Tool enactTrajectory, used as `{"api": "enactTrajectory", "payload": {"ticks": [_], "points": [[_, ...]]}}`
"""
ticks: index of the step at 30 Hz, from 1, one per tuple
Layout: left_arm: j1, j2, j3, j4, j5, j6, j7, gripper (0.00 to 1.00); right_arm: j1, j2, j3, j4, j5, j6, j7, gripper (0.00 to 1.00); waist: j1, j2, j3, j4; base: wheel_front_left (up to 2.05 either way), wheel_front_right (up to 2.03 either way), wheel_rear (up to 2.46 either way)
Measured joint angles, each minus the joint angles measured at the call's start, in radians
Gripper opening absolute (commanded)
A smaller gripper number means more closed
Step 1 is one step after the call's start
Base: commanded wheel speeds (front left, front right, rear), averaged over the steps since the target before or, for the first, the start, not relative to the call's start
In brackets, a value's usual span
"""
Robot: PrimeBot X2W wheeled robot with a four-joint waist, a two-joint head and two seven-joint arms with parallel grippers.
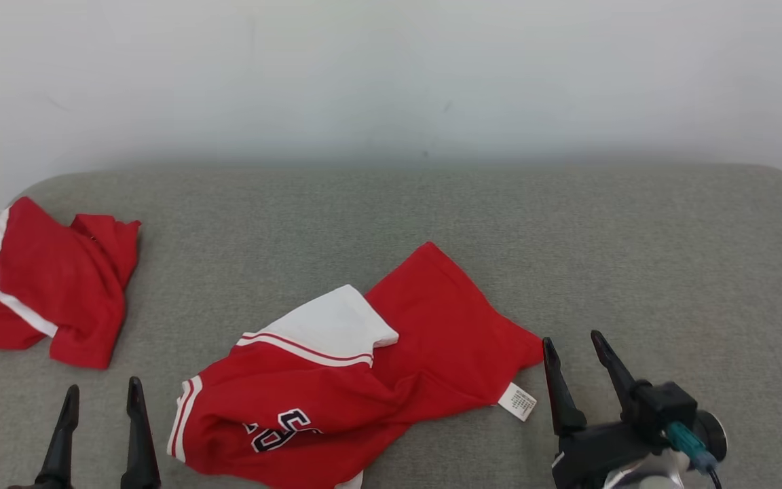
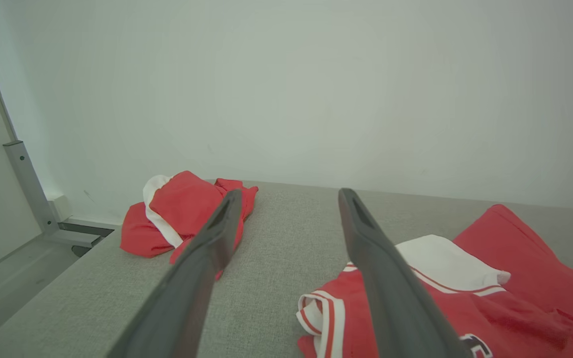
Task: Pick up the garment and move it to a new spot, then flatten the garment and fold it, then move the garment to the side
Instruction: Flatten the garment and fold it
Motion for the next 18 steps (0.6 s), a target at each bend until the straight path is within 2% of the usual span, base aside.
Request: {"api": "enactTrajectory", "payload": {"ticks": [8,18], "points": [[-0.024,-0.034,0.002,0.016,0.031,-0.034,0.000,1.00,-0.138,-0.020,-0.026,0.235,-0.036,0.000,0.000,1.00,0.0000,0.0000,0.016,0.061,0.00,0.00,0.00],[-0.058,-0.056,-0.004,0.032,0.046,-0.053,0.000,1.00,-0.265,-0.071,-0.072,0.522,-0.048,0.000,0.001,1.00,0.0000,0.0000,0.062,0.124,0.00,0.00,0.00]]}}
